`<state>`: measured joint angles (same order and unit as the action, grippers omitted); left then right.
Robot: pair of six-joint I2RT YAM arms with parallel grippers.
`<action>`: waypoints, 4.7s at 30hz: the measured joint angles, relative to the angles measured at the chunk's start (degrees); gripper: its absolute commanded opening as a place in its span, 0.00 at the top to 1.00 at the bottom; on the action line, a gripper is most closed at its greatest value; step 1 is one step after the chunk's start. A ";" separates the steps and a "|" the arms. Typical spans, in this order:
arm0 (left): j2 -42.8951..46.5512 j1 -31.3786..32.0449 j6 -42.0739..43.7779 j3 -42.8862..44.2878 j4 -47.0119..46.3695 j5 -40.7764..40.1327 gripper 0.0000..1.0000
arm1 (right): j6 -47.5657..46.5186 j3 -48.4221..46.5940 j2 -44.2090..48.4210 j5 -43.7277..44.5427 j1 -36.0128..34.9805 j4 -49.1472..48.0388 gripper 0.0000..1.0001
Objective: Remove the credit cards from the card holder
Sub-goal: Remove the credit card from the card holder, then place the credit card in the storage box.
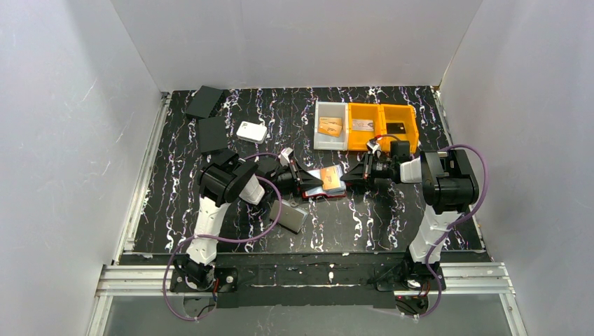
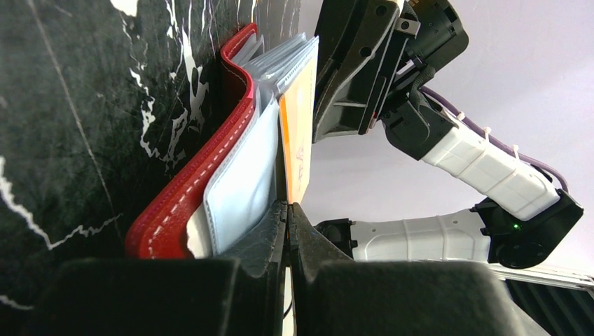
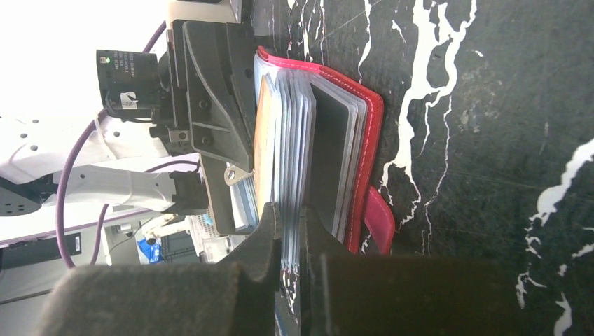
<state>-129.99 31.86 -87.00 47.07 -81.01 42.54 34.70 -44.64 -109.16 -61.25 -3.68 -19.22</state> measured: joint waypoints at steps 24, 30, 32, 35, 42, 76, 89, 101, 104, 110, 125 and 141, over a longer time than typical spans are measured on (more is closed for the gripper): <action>0.37 -2.10 0.48 -3.67 -3.98 0.44 1.00 | -2.56 0.02 0.02 1.11 1.49 3.21 0.99; 1.11 -2.93 0.87 -5.20 -4.37 0.87 1.00 | -4.26 0.00 0.11 1.53 1.49 4.37 0.99; 1.40 -3.26 0.92 -5.68 -4.35 1.16 1.00 | -4.96 0.00 0.46 1.68 1.49 4.81 0.99; 1.88 -3.69 1.05 -6.40 -4.22 1.53 1.00 | -5.62 0.00 1.09 2.19 1.49 5.66 0.94; 3.17 -4.76 1.14 -7.78 -3.13 2.58 1.00 | -9.22 -0.85 1.90 3.54 1.66 8.90 0.50; 9.18 -0.09 -0.57 0.04 -1.46 6.93 1.00 | -0.42 -2.14 10.14 -6.10 -4.59 -2.95 0.82; 17.86 -4.24 2.45 -8.76 1.31 4.52 0.02 | -2.47 -3.30 10.23 -7.15 -1.81 -1.07 0.99; 60.87 -14.99 35.23 -12.11 46.77 0.39 0.02 | -52.48 -58.60 0.15 17.42 -5.97 56.30 0.99; 64.39 -20.37 36.26 -12.11 51.19 3.52 0.02 | -60.24 -70.82 -7.39 27.19 -11.52 64.52 0.99; 65.16 -25.59 34.67 -14.16 56.15 11.32 0.02 | -71.67 -76.76 -13.03 44.76 -22.56 71.41 0.99; 75.54 -26.88 35.17 -16.39 59.93 14.75 0.02 | -81.26 -80.85 -14.67 64.22 -24.39 72.96 0.99; 75.60 -27.26 35.91 -16.72 61.55 14.93 0.02 | -84.85 -80.85 -22.99 63.84 -24.96 73.29 0.99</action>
<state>-54.39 4.60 -51.09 30.35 -19.46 57.47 -50.15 -125.49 -132.16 2.59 -28.64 54.06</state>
